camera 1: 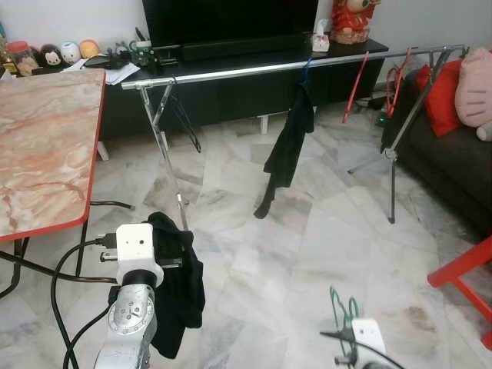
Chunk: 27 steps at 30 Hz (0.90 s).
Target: Hang hanger
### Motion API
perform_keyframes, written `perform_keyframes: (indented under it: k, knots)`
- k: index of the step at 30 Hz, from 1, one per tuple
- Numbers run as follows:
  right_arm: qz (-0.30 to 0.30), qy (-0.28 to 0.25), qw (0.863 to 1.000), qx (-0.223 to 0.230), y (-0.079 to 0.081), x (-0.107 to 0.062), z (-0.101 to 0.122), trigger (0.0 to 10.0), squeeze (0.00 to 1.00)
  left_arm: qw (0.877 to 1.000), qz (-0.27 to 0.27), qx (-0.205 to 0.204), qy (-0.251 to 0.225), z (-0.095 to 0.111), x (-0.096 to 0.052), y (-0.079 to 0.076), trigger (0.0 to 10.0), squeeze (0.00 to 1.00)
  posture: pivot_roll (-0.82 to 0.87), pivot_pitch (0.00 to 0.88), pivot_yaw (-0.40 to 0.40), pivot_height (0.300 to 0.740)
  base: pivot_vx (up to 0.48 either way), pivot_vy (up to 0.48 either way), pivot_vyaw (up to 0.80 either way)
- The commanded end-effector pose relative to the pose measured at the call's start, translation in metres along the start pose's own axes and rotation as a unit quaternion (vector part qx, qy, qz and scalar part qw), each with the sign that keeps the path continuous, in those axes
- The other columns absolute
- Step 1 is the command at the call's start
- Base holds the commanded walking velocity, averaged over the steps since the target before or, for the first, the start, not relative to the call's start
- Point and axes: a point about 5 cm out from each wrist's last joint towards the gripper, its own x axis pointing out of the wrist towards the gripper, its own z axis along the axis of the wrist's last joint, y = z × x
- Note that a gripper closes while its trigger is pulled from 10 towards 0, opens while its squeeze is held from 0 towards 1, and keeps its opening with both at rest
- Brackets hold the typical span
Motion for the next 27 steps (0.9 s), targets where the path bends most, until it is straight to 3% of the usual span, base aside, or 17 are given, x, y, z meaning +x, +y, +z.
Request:
perform_keyframes:
  k: [1,8,10,15,18,25,27]
  knots:
    - [-0.003,0.002,1.000,-0.007,-0.007,-0.001,-0.002,10.0,0.00,0.999,-0.002,-0.014,-0.032,0.012,0.000,-0.001,10.0,0.00,-0.06,0.000,0.024,0.740,0.000,0.000,0.00]
    - [-0.004,0.001,0.999,-0.033,-0.016,-0.003,-0.010,10.0,0.00,0.999,-0.007,-0.021,-0.027,0.008,-0.003,-0.004,10.0,0.00,-0.05,0.000,0.029,0.740,0.000,0.000,0.73]
    - [0.001,0.011,1.000,-0.007,-0.016,-0.004,-0.018,10.0,0.00,0.999,-0.006,-0.023,-0.027,0.008,-0.002,-0.004,10.0,0.00,-0.05,0.000,0.034,0.740,0.000,0.000,0.00]
    - [0.008,0.018,1.000,-0.019,-0.016,-0.005,-0.027,10.0,0.00,0.999,-0.008,-0.023,-0.027,0.010,0.000,-0.003,10.0,0.00,-0.05,0.000,0.037,0.740,0.000,0.000,0.00]
    - [0.007,0.020,0.999,-0.029,-0.017,-0.006,-0.031,10.0,0.00,0.999,-0.009,-0.028,-0.030,0.011,0.001,-0.004,10.0,0.00,-0.05,0.000,0.039,0.740,0.000,0.480,0.00]
    - [0.011,0.025,0.999,-0.045,-0.013,-0.007,-0.036,10.0,0.00,0.999,-0.010,-0.027,-0.031,0.011,0.001,-0.005,10.0,0.00,-0.05,0.000,0.041,0.740,0.000,0.480,0.80]
    - [0.017,0.031,0.999,-0.029,-0.003,-0.007,-0.042,10.0,0.00,0.999,-0.015,-0.026,-0.031,0.011,0.002,-0.007,10.0,0.00,-0.05,0.000,0.041,0.740,0.000,0.480,0.00]
